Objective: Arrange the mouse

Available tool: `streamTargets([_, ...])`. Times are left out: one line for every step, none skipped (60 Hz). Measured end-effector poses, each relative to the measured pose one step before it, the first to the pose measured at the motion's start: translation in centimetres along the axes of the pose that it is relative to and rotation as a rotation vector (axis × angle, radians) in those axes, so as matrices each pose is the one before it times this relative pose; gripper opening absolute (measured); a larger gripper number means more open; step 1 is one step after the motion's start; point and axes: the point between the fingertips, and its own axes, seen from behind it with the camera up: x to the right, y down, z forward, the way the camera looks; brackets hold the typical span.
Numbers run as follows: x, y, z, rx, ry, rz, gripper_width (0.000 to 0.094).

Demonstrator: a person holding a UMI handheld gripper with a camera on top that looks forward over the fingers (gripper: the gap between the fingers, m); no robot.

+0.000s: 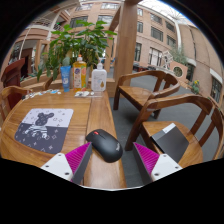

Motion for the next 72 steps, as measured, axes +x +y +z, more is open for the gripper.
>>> streamTargets([0.063, -0.197, 0.257, 0.00038, 0.00381, -0.0025, 0.0840])
streamTargets([0.043, -0.192, 0.292, -0.00083, 0.00244, -0.0024, 0.0840])
streamTargets([-0.021, -0.148, 0.284, -0.00205, 0.00000, -0.0022, 0.0838])
streamTargets([-0.046, -0.130, 0.299, -0.00255, -0.00113, -0.0020, 0.0836])
streamTargets([-0.039, -0.112, 0.267, -0.00293, -0.00273, -0.0020, 0.0830])
streamTargets([-0.083, -0.084, 0.319, -0.00367, -0.00398, -0.0013, 0.0826])
streamTargets([0.066, 0.049, 0.310, -0.00245, -0.00533, -0.0007, 0.0822])
streamTargets([-0.061, -0.139, 0.232, -0.00328, -0.00639, 0.0008, 0.0817])
streamTargets([-0.067, -0.284, 0.234, 0.00349, -0.00576, 0.0054, 0.0807])
streamTargets([-0.056, -0.057, 0.280, -0.00216, -0.00477, 0.0038, 0.0800])
streamTargets([-0.062, -0.071, 0.215, -0.00351, -0.00668, 0.0022, 0.0793])
streamTargets([-0.073, -0.136, 0.226, -0.00066, -0.00677, 0.0037, 0.0786])
streamTargets([-0.028, -0.111, 0.205, -0.00121, -0.00583, 0.0038, 0.0780])
streamTargets([-0.018, -0.067, 0.196, -0.00246, -0.00557, 0.0048, 0.0776])
streamTargets([-0.015, -0.076, 0.172, -0.00244, -0.00452, 0.0047, 0.0771])
streamTargets([-0.075, -0.090, 0.174, -0.00150, -0.00641, 0.0044, 0.0765])
streamTargets([-0.065, -0.049, 0.151, -0.00190, -0.00701, 0.0039, 0.0759])
streamTargets([-0.049, -0.085, 0.144, -0.00060, -0.00611, 0.0045, 0.0751])
streamTargets([-0.049, -0.061, 0.143, -0.00112, -0.00489, 0.0040, 0.0743])
streamTargets([-0.105, -0.046, 0.134, -0.00093, -0.00576, 0.0043, 0.0730])
streamTargets([-0.105, -0.046, 0.104, -0.00131, -0.00691, 0.0031, 0.0714])
streamTargets([-0.102, -0.030, 0.092, -0.00130, -0.00739, 0.0032, 0.0693])
streamTargets([-0.119, -0.036, 0.082, -0.00105, -0.00786, 0.0038, 0.0669])
streamTargets([-0.138, -0.011, 0.078, -0.00128, -0.00708, 0.0039, 0.0645])
streamTargets([-0.149, 0.003, 0.078, -0.00135, -0.00664, 0.0044, 0.0621])
streamTargets([-0.100, 0.008, 0.013, -0.00042, -0.00783, 0.0054, 0.0594])
streamTargets([-0.239, -0.013, 0.095, -0.00073, -0.00621, 0.0049, 0.0564])
streamTargets([-0.151, 0.015, 0.026, -0.00171, -0.00729, 0.0053, 0.0530])
streamTargets([-0.041, -0.005, 0.019, -0.00144, -0.00238, 0.0051, 0.0526])
streamTargets([-0.038, 0.012, 0.028, -0.00090, -0.00078, 0.0033, 0.0515])
streamTargets([-0.028, -0.011, 0.029, -0.00063, 0.00018, 0.0009, 0.0506])
streamTargets([-0.014, -0.014, -0.002, -0.00016, 0.00082, -0.0013, 0.0495])
streamTargets([-0.026, -0.036, 0.014, 0.00071, 0.00185, -0.0039, 0.0485])
streamTargets([0.073, 0.004, -0.053, 0.00182, 0.00035, -0.0042, 0.0473])
streamTargets([-0.036, -0.028, 0.038, 0.00041, 0.00421, -0.0054, 0.0460])
streamTargets([-0.064, -0.009, 0.001, 0.00062, 0.00455, -0.0040, 0.0448])
streamTargets([-0.072, -0.001, 0.001, 0.00096, 0.00484, -0.0033, 0.0432])
streamTargets([-0.015, 0.033, -0.012, 0.00018, 0.00760, -0.0028, 0.0428])
streamTargets([0.000, -0.066, -0.005, 0.00310, 0.00753, -0.0039, 0.0413])
streamTargets([0.001, 0.046, -0.003, -0.00040, 0.00778, -0.0055, 0.0404])
streamTargets([0.063, 0.047, -0.109, -0.00018, 0.00565, -0.0053, 0.0400])
streamTargets([0.010, -0.030, -0.019, -0.00036, 0.00768, -0.0054, 0.0392])
streamTargets([0.017, 0.007, -0.022, -0.00203, 0.00748, -0.0034, 0.0379])
streamTargets([-0.015, -0.029, -0.003, -0.00152, 0.00596, 0.0002, 0.0374])
streamTargets([-0.009, -0.037, -0.012, -0.00169, 0.00530, 0.0014, 0.0365])
streamTargets([-0.013, 0.013, -0.021, -0.00325, 0.00479, 0.0013, 0.0365])
streamTargets([0.002, -0.020, -0.047, -0.00223, 0.00366, 0.0000, 0.0352])
streamTargets([-0.025, -0.081, -0.046, 0.00010, 0.00326, 0.0020, 0.0352])
streamTargets([-0.045, -0.083, -0.053, 0.00043, 0.00286, 0.0043, 0.0350])
streamTargets([-0.059, -0.098, -0.084, -0.00030, 0.00221, 0.0021, 0.0350])
streamTargets([-0.077, -0.119, -0.112, -0.00165, 0.00054, -0.0017, 0.0349])
streamTargets([-0.042, -0.258, -0.178, 0.00189, 0.00152, -0.0002, 0.0349])
streamTargets([0.066, -0.535, -0.287, 0.01105, 0.00597, 0.0056, 0.0350])
streamTargets([0.206, -0.790, -0.435, 0.01707, 0.00579, 0.0077, 0.0351])
streamTargets([0.107, -0.892, -0.447, 0.02060, 0.00832, 0.0070, 0.0351])
streamTargets([0.049, -1.003, -0.508, 0.02050, 0.00603, 0.0041, 0.0350])
streamTargets([0.017, -1.091, -0.549, 0.02032, 0.00410, 0.0032, 0.0351])
streamTargets([-0.009, -1.212, -0.572, 0.02166, 0.00497, 0.0046, 0.0351])
streamTargets([0.005, -1.342, -0.585, 0.02513, 0.00533, 0.0067, 0.0352])
streamTargets([-0.123, -1.439, -0.543, 0.02790, 0.00601, 0.0078, 0.0352])
streamTargets([-0.083, -1.502, -0.566, 0.02812, 0.00088, 0.0045, 0.0350])
streamTargets([-0.335, -1.553, -0.353, 0.02596, 0.00149, 0.0024, 0.0351])
streamTargets([-0.320, -1.470, -0.542, 0.02788, -0.00123, 0.0007, 0.0351])
streamTargets([-0.259, -1.520, -0.371, 0.02212, -0.00266, 0.0003, 0.0351])
streamTargets([-0.419, -1.483, -0.474, 0.02749, -0.00230, 0.0034, 0.0350])
streamTargets([-0.495, -1.425, -0.431, 0.02702, -0.00383, 0.0032, 0.0350])
streamTargets([-0.570, -1.331, -0.372, 0.02475, -0.00554, 0.0024, 0.0351])
streamTargets([-0.667, -1.190, -0.322, 0.02133, -0.00809, 0.0020, 0.0350])
streamTargets([-0.743, -1.049, -0.247, 0.01771, -0.00945, 0.0015, 0.0349])
streamTargets([-0.799, -0.905, -0.196, 0.01519, -0.01060, 0.0031, 0.0350])
streamTargets([-1.037, -0.885, -0.174, 0.01912, -0.00856, 0.0048, 0.0349])
streamTargets([-0.899, -0.839, 0.216, 0.00575, -0.01276, 0.0046, 0.0349])
